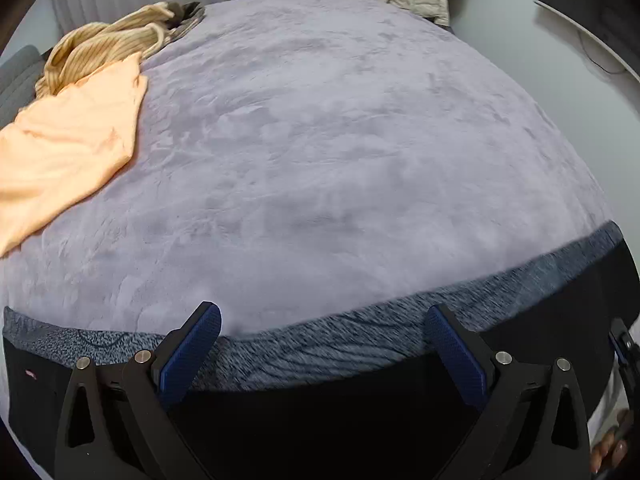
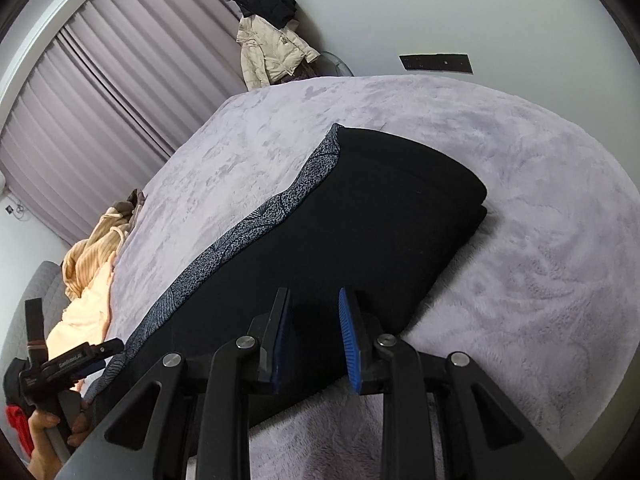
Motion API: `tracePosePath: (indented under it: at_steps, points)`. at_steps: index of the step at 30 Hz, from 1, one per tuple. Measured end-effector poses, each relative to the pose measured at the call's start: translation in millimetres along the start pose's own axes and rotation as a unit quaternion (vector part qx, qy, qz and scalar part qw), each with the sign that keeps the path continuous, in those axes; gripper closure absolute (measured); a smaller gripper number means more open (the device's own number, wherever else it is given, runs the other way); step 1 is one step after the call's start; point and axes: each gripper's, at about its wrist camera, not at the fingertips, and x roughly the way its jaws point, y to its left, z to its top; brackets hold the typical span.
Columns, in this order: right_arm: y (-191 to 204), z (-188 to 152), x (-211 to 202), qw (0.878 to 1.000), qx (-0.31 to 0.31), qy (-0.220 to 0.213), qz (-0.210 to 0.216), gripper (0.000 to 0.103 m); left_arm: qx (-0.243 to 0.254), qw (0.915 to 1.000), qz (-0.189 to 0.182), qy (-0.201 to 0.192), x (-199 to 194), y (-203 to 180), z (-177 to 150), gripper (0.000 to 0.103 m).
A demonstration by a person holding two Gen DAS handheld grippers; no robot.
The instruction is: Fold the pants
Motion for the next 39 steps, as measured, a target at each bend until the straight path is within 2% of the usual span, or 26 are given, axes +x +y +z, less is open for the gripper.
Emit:
tracePosePath:
  at_steps: [4, 7, 9, 10, 11, 13, 14, 15, 17, 22, 25, 32, 39]
  points:
    - [3.4, -0.9, 0.6, 1.000, -0.005, -0.002, -0.011, 0.076, 0.044, 0.9985, -0.027, -0.016, -21.2, -37.9, -13.7, 0.000]
    - [6.0, -2.0, 0.0, 1.000, -0.011, -0.001, -0.017, 0.076, 0.063, 0.9972, -0.041, -0.001, -16.5, -59.4, -26.5, 0.000]
    - [5.6, -2.5, -3.2, 1.000, -0.006, 0.000, -0.016, 0.076, 0.076, 0.9963, -0.034, 0.020, -2.5, -69.7, -40.9, 0.000]
    - [5.5, -2.6, -5.6, 1.000, -0.005, 0.002, -0.017, 0.076, 0.083, 0.9961, -0.021, 0.020, 3.0, -72.8, -48.0, 0.000]
    - [5.5, -2.7, -9.3, 1.000, -0.005, 0.003, -0.015, 0.076, 0.091, 0.9958, -0.013, 0.000, 2.1, -75.2, -54.8, 0.000]
    - [4.5, -3.9, -16.8, 1.000, -0.004, 0.005, -0.010, 0.068, 0.107, 0.9939, -0.001, -0.026, -5.1, -78.5, -62.5, 0.000]
    - [3.0, -5.0, -20.4, 1.000, -0.003, 0.008, -0.004, 0.058, 0.111, 0.9935, 0.002, -0.027, -6.6, -79.2, -62.8, 0.000]
    - [1.8, -6.0, -23.6, 1.000, -0.002, 0.009, -0.001, 0.051, 0.111, 0.9936, 0.002, -0.025, -7.2, -78.7, -61.8, 0.000]
    - [-0.7, -7.1, -29.0, 1.000, -0.002, 0.012, -0.010, 0.048, 0.101, 0.9948, -0.004, -0.015, -6.4, -75.4, -59.2, 0.000]
    - [-19.8, -11.3, -33.8, 1.000, 0.024, 0.020, -0.002, 0.048, 0.101, 0.9947, 0.001, -0.020, -7.1, -76.2, -61.6, 0.000]
    - [-30.5, -12.4, -31.6, 0.999, 0.040, 0.026, 0.019, 0.048, 0.100, 0.9948, 0.003, -0.018, -6.8, -76.1, -61.5, 0.000]
    - [-34.1, -12.2, -28.1, 0.998, 0.042, 0.026, 0.036, 0.045, 0.102, 0.9946, 0.007, -0.021, -5.5, -76.2, -62.4, 0.000]
    - [-33.7, -4.3, -20.7, 0.998, 0.046, 0.024, 0.035, 0.044, 0.102, 0.9944, 0.008, -0.026, -4.9, -77.3, -64.1, 0.000]
